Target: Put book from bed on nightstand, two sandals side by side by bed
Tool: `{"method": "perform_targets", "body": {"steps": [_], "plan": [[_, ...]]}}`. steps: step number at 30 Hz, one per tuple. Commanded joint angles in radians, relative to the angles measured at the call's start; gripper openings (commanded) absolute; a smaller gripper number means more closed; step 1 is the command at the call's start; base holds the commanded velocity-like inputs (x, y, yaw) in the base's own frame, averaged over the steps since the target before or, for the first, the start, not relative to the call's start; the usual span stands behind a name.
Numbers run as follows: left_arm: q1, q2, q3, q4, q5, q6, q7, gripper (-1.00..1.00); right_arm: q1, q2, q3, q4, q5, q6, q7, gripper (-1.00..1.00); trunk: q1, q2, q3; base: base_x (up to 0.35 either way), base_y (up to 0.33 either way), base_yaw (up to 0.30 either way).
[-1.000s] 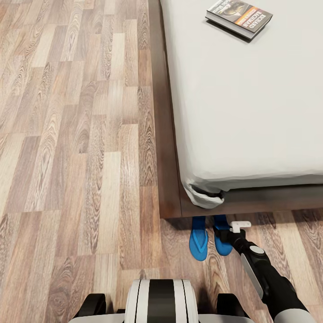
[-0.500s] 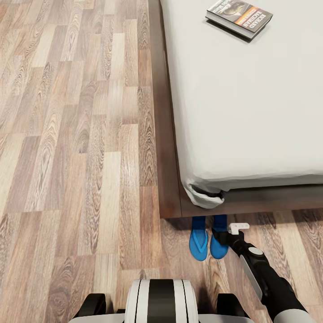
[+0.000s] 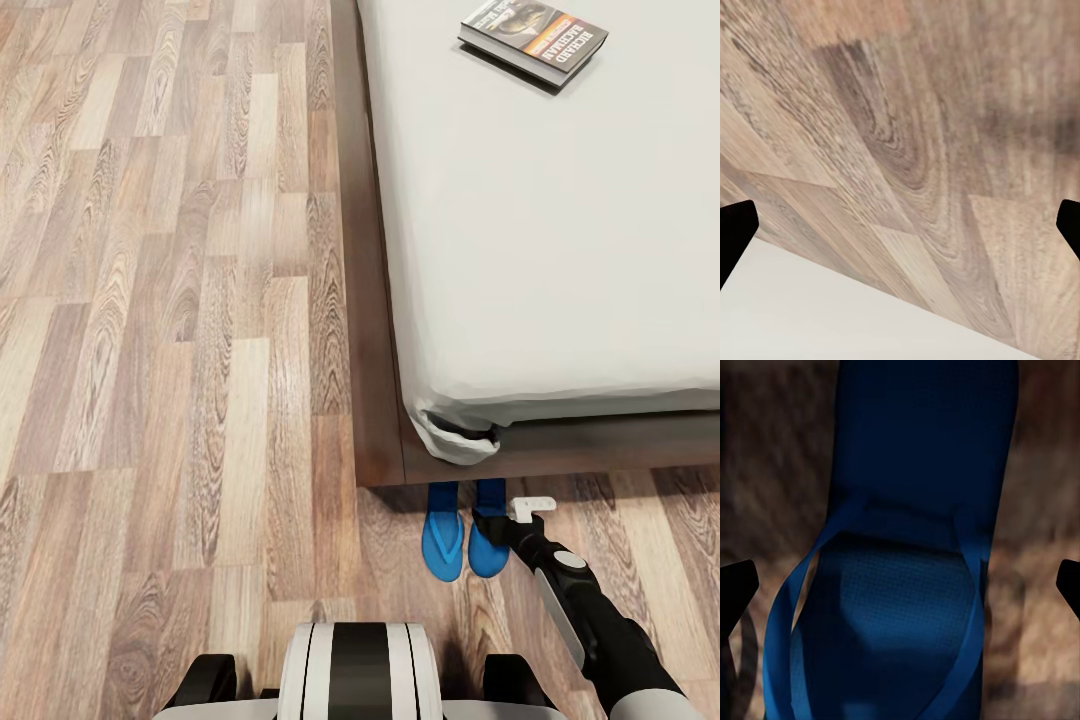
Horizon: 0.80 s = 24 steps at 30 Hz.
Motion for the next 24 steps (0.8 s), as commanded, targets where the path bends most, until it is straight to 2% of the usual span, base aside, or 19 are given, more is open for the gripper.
{"method": "perform_targets", "body": {"steps": [1,16,24], "plan": [[0.000,0.000,-0.009,0.000,0.009,-0.002,0.003,1.00,0.000,-0.001,0.001,-0.001,-0.010,0.005,0.001,1.00,0.000,0.000,0.000,0.000,0.000,0.000],[0.000,0.000,-0.009,0.000,0.009,-0.002,0.003,1.00,0.000,-0.001,0.001,-0.001,-0.010,0.005,0.001,1.00,0.000,0.000,0.000,0.000,0.000,0.000],[0.000,0.000,-0.009,0.000,0.009,-0.002,0.003,1.00,0.000,-0.001,0.001,-0.001,-0.010,0.006,0.000,1.00,-0.004,0.002,0.030,0.000,0.000,0.000]]}}
